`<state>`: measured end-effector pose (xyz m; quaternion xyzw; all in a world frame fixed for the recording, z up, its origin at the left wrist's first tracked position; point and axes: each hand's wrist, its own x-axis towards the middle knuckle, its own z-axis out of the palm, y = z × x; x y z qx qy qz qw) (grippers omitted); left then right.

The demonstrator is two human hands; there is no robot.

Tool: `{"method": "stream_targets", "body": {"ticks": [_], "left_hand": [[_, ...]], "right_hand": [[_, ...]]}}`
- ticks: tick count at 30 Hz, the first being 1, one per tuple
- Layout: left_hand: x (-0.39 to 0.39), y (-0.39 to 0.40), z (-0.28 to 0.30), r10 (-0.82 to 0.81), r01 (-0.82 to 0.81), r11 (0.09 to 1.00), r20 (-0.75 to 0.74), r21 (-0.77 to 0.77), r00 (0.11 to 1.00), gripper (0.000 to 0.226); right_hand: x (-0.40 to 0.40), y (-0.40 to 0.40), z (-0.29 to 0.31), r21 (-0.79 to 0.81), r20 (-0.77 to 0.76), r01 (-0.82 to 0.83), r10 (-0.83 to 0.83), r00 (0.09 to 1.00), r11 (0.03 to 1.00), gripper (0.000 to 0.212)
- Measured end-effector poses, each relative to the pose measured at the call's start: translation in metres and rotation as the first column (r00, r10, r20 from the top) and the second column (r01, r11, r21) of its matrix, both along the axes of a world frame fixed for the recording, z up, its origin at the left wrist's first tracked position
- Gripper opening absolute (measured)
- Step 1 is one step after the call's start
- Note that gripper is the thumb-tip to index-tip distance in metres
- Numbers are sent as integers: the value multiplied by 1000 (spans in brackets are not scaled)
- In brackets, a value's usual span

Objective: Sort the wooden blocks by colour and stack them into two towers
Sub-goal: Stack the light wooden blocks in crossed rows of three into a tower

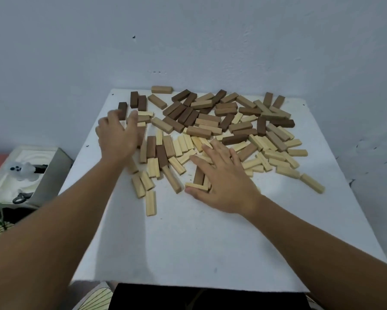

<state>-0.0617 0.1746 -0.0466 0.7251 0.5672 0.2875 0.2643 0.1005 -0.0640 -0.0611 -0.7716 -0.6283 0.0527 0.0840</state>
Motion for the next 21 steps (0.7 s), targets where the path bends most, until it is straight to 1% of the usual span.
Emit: {"method": "stream_targets", "body": {"ticks": [2,4,6,7,9,10,12,13,14,16,17,18,20,21], "left_hand": [[11,35,-2,-33,31,999,-55,-37,998,75],[24,59,-7,-53,41,997,-171,-70,984,88],[38,67,-16,-105,84,993,-282,-85,954,89],[44,67,-21,-157,139,987,-299,-80,941,86],[48,64,-25,-249,249,968,-289,-37,925,79],[49,62,-21,-262,270,963,-255,-2,931,73],[51,63,-14,-218,226,973,-125,52,968,58],[53,64,-10,-193,197,979,-71,51,979,54],[56,66,-4,-182,183,983,-42,20,982,55],[69,70,4,-216,211,973,-47,-93,975,70],[78,73,7,-234,221,966,-88,-134,968,75],[86,75,7,-255,230,960,-160,-158,954,77],[99,73,7,-314,268,946,-300,-184,901,78],[102,68,6,-350,299,933,-322,-198,879,78]], "right_hand": [[-1,2,-1,-3,-15,15,-15,1000,1000,84],[-2,2,-1,2,-16,16,-16,1000,1000,85],[1,1,-3,11,-23,20,-20,1000,1000,85],[2,1,-4,23,-28,24,-23,999,999,85],[3,2,-5,44,-35,35,-33,999,998,84],[3,3,-5,43,-37,42,-40,999,998,84],[6,7,-4,42,-44,66,-64,997,997,83],[8,9,-4,49,-56,86,-83,995,995,83],[10,11,-4,56,-70,106,-102,992,993,83],[12,14,-4,61,-87,132,-127,988,989,83],[12,14,-4,65,-88,137,-131,987,988,82],[12,15,-4,66,-85,139,-133,987,988,82],[12,15,-4,60,-76,142,-138,988,988,81],[11,15,-4,60,-75,146,-142,987,987,81]]}}
